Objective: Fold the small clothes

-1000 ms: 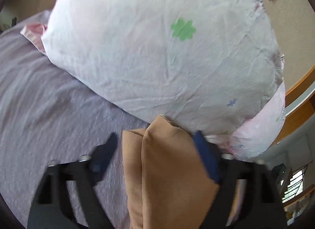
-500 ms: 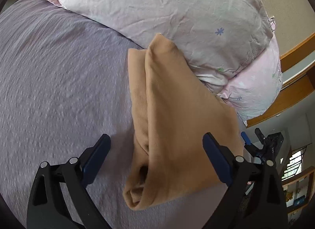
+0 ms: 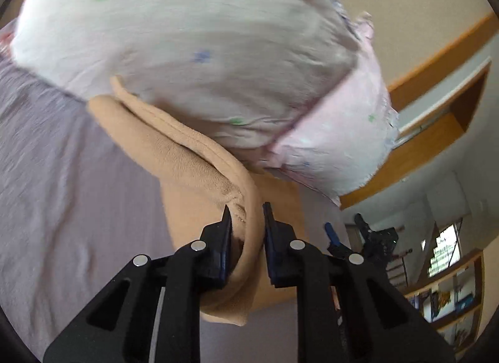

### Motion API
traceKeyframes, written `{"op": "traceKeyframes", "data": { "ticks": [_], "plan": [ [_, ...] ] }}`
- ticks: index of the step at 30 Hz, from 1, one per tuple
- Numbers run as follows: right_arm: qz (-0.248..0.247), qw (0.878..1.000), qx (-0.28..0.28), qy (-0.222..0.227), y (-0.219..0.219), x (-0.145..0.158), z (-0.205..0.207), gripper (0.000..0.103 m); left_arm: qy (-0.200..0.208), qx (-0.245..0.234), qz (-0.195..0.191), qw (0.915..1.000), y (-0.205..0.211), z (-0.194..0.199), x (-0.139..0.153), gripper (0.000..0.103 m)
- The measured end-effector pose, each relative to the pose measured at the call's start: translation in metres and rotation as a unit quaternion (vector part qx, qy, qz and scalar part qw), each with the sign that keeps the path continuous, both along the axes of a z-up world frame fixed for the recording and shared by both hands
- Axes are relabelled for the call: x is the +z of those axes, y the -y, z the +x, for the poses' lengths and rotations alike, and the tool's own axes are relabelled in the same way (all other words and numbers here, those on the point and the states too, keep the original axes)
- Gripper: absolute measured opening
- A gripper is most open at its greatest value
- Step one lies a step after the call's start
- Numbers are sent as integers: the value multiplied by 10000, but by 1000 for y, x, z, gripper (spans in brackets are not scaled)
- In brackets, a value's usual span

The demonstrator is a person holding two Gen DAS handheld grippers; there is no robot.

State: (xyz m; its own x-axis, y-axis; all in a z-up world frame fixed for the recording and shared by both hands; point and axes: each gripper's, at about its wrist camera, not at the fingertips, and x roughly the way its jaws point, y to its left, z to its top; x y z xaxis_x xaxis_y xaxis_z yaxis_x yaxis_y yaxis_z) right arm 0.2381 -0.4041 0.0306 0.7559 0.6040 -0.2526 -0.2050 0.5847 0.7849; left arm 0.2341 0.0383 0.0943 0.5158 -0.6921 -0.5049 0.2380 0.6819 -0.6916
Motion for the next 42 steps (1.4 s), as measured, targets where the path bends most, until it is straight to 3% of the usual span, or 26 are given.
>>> {"op": "traceKeyframes", "data": {
  "ticks": [2,4,7,9,11,12,14,15,17,19,24,26,28,30,31,33,34,35,38,41,42],
  "plan": [
    [26,9999,-110,-33,10,-2,0,97,194,-624,41,9979,62,4,13,18],
    [30,9996,-279,-82,21,-6,-1,97,159,-1249,103,9920,132,9,5,18],
    [148,9986,-452,-212,39,-14,-1,97,-260,-2030,343,9782,217,11,-27,20],
    [46,9978,-584,-300,47,-16,-2,97,-597,-2397,43,9690,242,11,-48,22],
    [131,9979,-545,-311,51,-16,-3,97,-731,-2627,-620,9601,237,7,-54,23],
    [189,9985,-437,-280,50,-15,-1,97,-649,-2593,-647,9614,228,5,-52,27],
    [66,9993,-221,-281,43,-12,2,97,-337,-2226,-474,9732,200,-1,-44,67],
    [-121,9993,-135,-339,37,-10,3,97,-148,-1929,-276,9807,181,-6,-41,71],
    [-597,9965,-24,-581,24,-11,8,97,103,-1472,214,9888,151,-14,-39,71],
    [-876,9925,108,-844,15,-16,14,97,169,-1111,655,9915,132,-18,-43,71],
    [-952,9852,569,-1305,-2,-37,28,97,-407,-762,1077,9904,114,-3,-74,71],
    [-1129,9834,628,-1274,-8,-39,28,97,-670,-791,1007,9895,115,6,-87,71],
    [-1161,9821,806,-1248,-15,-42,29,89,-849,-845,918,9885,120,14,-98,71],
    [-1186,9801,971,-1265,-22,-46,32,52,-814,-846,793,9899,121,12,-105,72],
    [-1268,9793,952,-1259,-24,-48,33,43,-783,-854,782,9902,123,13,-105,72],
    [-1053,9830,1006,-1119,-22,-48,31,35,-749,-818,625,9919,120,16,-107,58],
    [-925,9851,1044,-1008,-21,-46,30,34,-750,-803,540,9925,116,15,-108,44],
    [-814,9864,1133,-872,-24,-43,27,33,-755,-819,342,9932,109,13,-107,38],
    [-908,9825,1498,-627,-49,-37,24,32,-542,-754,106,9956,80,-1,-96,36],
    [-1482,9680,1942,-582,-97,-36,26,35,-102,-485,475,9976,43,-25,-81,36],
    [-1707,9627,2015,-585,-111,-35,27,43,-72,-388,633,9972,32,-29,-81,37]
  ]
}}
